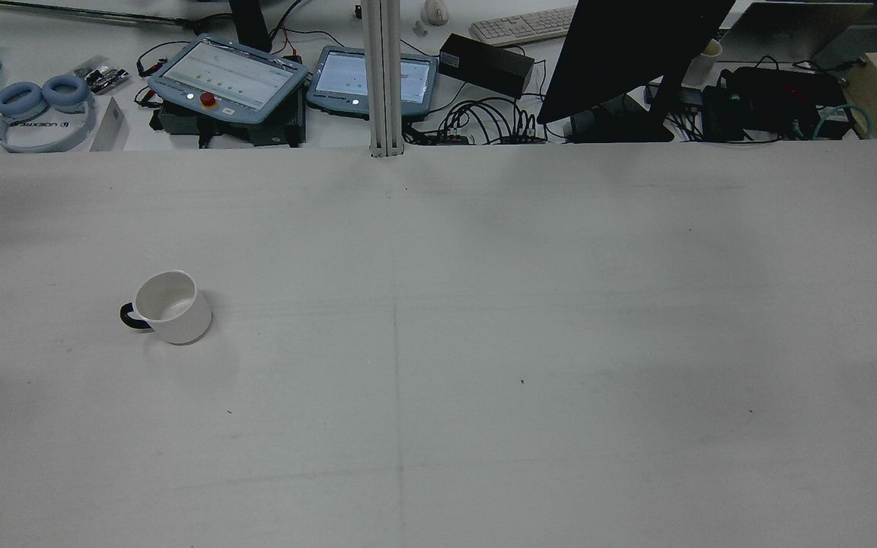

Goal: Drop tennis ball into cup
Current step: 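Carry the yellow tennis ball in the left hand toward the white mug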

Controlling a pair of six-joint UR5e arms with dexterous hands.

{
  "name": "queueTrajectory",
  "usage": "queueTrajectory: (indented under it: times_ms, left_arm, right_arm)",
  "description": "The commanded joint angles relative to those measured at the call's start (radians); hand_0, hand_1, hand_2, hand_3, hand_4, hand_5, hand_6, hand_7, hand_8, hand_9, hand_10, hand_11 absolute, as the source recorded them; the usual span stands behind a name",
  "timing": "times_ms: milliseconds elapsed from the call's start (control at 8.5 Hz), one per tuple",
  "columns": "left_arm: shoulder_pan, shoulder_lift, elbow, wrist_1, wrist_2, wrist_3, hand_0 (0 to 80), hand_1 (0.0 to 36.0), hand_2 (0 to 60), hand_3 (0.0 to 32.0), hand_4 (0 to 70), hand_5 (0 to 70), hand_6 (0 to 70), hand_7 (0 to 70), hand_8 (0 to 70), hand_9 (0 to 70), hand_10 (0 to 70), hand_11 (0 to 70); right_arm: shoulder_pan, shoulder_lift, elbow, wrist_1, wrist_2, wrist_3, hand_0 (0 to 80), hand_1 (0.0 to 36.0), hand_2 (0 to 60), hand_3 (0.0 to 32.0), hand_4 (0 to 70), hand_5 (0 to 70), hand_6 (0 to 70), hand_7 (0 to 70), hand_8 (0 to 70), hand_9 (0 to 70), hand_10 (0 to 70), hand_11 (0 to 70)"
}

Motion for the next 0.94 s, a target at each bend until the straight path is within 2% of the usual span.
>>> queueTrajectory:
  times_ms: [0, 353, 471, 588, 824]
  left_arm:
    - [0.191, 0.001, -0.074, 0.001, 0.0, 0.011, 80.0, 36.0, 60.0, 32.0, 1.6, 33.3, 70.0, 59.1, 46.7, 39.6, 13.3, 23.2]
    - [0.392, 0.002, -0.069, -0.017, -0.035, 0.109, 80.0, 36.0, 60.0, 32.0, 0.0, 32.7, 70.0, 58.6, 46.5, 39.8, 13.4, 23.4]
    - [0.42, 0.004, -0.062, -0.025, -0.035, 0.129, 80.0, 36.0, 58.1, 32.0, 0.0, 30.5, 65.2, 60.0, 45.3, 40.1, 13.3, 23.2]
    - [0.422, 0.004, -0.063, -0.023, -0.046, 0.148, 80.0, 36.0, 58.3, 32.0, 0.0, 33.6, 70.0, 57.1, 47.0, 39.6, 13.4, 23.5]
    - [0.495, 0.004, -0.052, -0.023, -0.067, 0.16, 80.0, 36.0, 56.0, 32.0, 0.0, 32.8, 70.0, 57.8, 46.7, 39.9, 13.4, 23.4]
  right_arm:
    - [0.0, 0.0, 0.0, 0.0, 0.0, 0.0, 0.0, 0.0, 0.0, 0.0, 0.0, 0.0, 0.0, 0.0, 0.0, 0.0, 0.0, 0.0]
    - [0.0, 0.0, 0.0, 0.0, 0.0, 0.001, 0.0, 0.0, 0.0, 0.0, 0.0, 0.0, 0.0, 0.0, 0.0, 0.0, 0.0, 0.0]
    - [0.0, 0.0, 0.0, 0.0, 0.0, 0.0, 0.0, 0.0, 0.0, 0.0, 0.0, 0.0, 0.0, 0.0, 0.0, 0.0, 0.0, 0.0]
    - [0.0, 0.0, 0.0, 0.0, 0.0, 0.001, 0.0, 0.0, 0.0, 0.0, 0.0, 0.0, 0.0, 0.0, 0.0, 0.0, 0.0, 0.0]
    - [0.0, 0.0, 0.0, 0.0, 0.0, 0.0, 0.0, 0.0, 0.0, 0.0, 0.0, 0.0, 0.0, 0.0, 0.0, 0.0, 0.0, 0.0]
